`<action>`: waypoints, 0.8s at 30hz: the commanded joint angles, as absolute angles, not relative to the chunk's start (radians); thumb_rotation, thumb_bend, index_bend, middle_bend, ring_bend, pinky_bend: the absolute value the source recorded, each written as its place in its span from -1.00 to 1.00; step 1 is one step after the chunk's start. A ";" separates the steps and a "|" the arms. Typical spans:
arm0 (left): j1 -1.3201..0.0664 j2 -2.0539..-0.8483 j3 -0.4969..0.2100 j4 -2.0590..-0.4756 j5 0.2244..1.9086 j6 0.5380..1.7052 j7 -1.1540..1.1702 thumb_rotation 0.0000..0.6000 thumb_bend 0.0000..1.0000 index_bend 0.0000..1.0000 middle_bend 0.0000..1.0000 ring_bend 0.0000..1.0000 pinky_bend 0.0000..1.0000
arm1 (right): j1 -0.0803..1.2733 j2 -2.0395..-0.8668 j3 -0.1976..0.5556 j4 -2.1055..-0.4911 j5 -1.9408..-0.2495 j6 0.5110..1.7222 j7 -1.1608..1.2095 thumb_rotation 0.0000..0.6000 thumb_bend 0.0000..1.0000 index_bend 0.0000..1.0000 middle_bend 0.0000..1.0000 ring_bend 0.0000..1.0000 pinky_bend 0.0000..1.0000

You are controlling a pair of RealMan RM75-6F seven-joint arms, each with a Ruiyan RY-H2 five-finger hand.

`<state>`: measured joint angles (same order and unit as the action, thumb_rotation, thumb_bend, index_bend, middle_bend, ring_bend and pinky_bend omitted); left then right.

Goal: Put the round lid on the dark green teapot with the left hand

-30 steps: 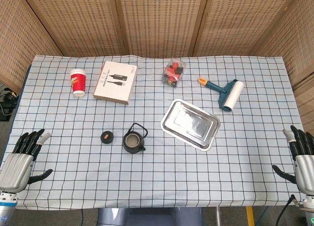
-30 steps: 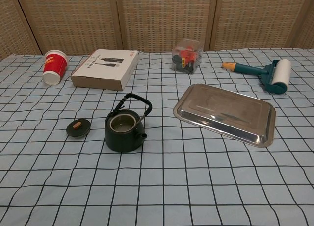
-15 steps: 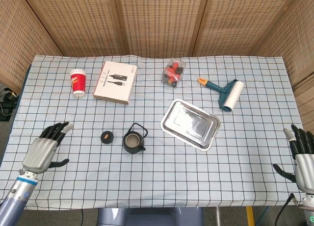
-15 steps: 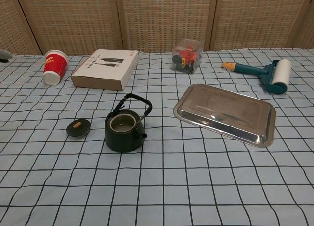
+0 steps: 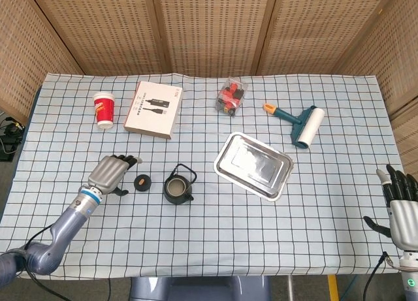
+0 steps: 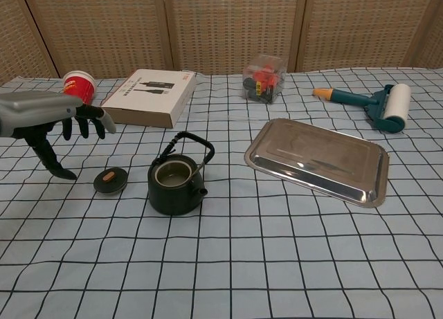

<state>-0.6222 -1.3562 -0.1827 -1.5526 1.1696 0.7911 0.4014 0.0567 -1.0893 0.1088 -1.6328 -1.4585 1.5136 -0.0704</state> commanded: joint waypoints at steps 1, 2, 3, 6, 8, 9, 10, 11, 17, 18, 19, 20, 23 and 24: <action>-0.654 -1.392 -0.162 -1.508 1.142 0.762 0.434 1.00 -0.97 -0.54 -0.48 -0.41 -0.25 | 0.063 -1.095 0.111 -1.624 -1.444 1.499 -0.074 1.00 -1.00 -1.00 -1.00 -1.00 -1.00; -0.660 -1.404 -0.157 -1.494 1.138 0.760 0.439 1.00 -0.97 -0.54 -0.48 -0.41 -0.25 | 0.064 -1.096 0.112 -1.621 -1.439 1.495 -0.074 1.00 -1.00 -1.00 -1.00 -1.00 -1.00; -0.666 -1.414 -0.151 -1.480 1.132 0.755 0.439 1.00 -0.96 -0.54 -0.48 -0.41 -0.24 | 0.065 -1.098 0.113 -1.618 -1.436 1.492 -0.075 1.00 -1.00 -1.00 -1.00 -1.00 -1.00; -0.677 -1.436 -0.139 -1.451 1.119 0.743 0.435 1.00 -0.91 -0.50 -0.46 -0.39 -0.22 | 0.068 -1.100 0.117 -1.613 -1.427 1.488 -0.074 1.00 -1.00 -1.00 -1.00 -1.00 -1.00; -0.683 -1.447 -0.130 -1.436 1.119 0.738 0.435 1.00 -0.90 -0.48 -0.45 -0.38 -0.21 | 0.070 -1.102 0.118 -1.610 -1.421 1.481 -0.071 1.00 -1.00 -1.00 -1.00 -1.00 -1.00; -0.685 -1.453 -0.127 -1.429 1.120 0.738 0.435 1.00 -0.90 -0.48 -0.45 -0.37 -0.21 | 0.071 -1.102 0.119 -1.608 -1.417 1.478 -0.069 1.00 -1.00 -1.00 -1.00 -1.00 -1.00; -0.687 -1.459 -0.124 -1.423 1.120 0.739 0.435 1.00 -0.90 -0.47 -0.45 -0.37 -0.20 | 0.072 -1.102 0.120 -1.606 -1.413 1.474 -0.068 1.00 -1.00 -1.00 -1.00 -1.00 -1.00; -0.689 -1.464 -0.123 -1.416 1.122 0.743 0.435 1.00 -0.90 -0.47 -0.44 -0.36 -0.19 | 0.072 -1.103 0.120 -1.604 -1.410 1.472 -0.068 1.00 -1.00 -1.00 -1.00 -1.00 -1.00; -0.710 -1.507 -0.116 -1.366 1.126 0.751 0.445 1.00 -0.90 -0.44 -0.44 -0.35 -0.18 | 0.074 -1.105 0.122 -1.600 -1.406 1.470 -0.069 1.00 -1.00 -1.00 -1.00 -1.00 -1.00; -0.711 -1.510 -0.115 -1.364 1.126 0.752 0.447 1.00 -0.90 -0.44 -0.44 -0.34 -0.17 | 0.075 -1.105 0.122 -1.600 -1.406 1.470 -0.069 1.00 -1.00 -1.00 -1.00 -1.00 -1.00; -0.713 -1.516 -0.114 -1.360 1.126 0.756 0.451 1.00 -0.90 -0.44 -0.43 -0.34 -0.17 | 0.075 -1.105 0.122 -1.600 -1.406 1.470 -0.069 1.00 -1.00 -1.00 -1.00 -1.00 -1.00; -0.715 -1.522 -0.113 -1.356 1.126 0.761 0.454 1.00 -0.90 -0.44 -0.43 -0.34 -0.17 | 0.075 -1.106 0.122 -1.599 -1.406 1.470 -0.069 1.00 -1.00 -1.00 -1.00 -1.00 -1.00; -0.721 -1.536 -0.114 -1.348 1.124 0.779 0.465 1.00 -0.90 -0.44 -0.43 -0.34 -0.17 | 0.075 -1.106 0.121 -1.598 -1.405 1.470 -0.069 1.00 -1.00 -1.00 -1.00 -1.00 -1.00; -0.723 -1.540 -0.114 -1.347 1.121 0.782 0.468 1.00 -0.90 -0.43 -0.43 -0.34 -0.17 | 0.075 -1.106 0.121 -1.598 -1.406 1.470 -0.068 1.00 -1.00 -1.00 -1.00 -1.00 -1.00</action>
